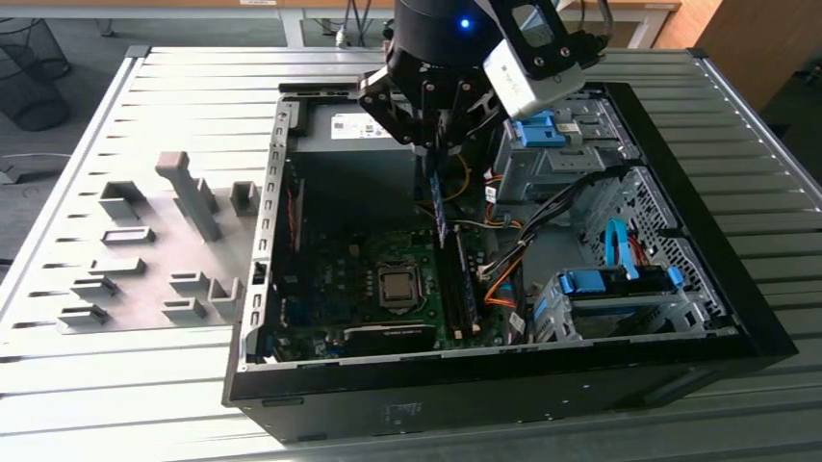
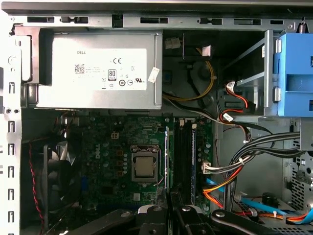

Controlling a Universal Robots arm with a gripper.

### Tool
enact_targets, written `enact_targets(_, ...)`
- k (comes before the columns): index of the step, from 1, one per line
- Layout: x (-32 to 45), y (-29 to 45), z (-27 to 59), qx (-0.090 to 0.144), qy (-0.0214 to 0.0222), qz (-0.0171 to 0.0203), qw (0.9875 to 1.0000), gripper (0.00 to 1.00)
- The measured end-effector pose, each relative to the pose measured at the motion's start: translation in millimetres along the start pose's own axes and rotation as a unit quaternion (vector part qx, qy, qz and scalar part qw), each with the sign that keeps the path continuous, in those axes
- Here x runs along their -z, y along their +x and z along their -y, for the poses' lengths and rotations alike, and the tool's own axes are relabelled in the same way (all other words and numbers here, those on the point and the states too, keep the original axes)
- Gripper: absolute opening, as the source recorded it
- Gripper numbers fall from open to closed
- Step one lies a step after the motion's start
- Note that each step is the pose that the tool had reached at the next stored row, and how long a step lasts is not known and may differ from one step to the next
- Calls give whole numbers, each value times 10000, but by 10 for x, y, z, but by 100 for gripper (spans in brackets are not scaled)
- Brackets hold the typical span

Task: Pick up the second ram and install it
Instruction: 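Insert the second ram into the second slot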

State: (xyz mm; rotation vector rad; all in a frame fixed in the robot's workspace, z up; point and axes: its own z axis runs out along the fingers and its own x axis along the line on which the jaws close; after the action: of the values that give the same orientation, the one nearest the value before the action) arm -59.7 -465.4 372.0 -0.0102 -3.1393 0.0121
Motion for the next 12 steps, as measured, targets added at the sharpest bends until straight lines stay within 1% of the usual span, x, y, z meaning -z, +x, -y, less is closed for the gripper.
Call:
enact_targets(7, -10, 0, 0, 1, -1, 1, 10000, 14)
enact_targets(12, -57, 0, -1, 1, -1, 0, 10000, 14)
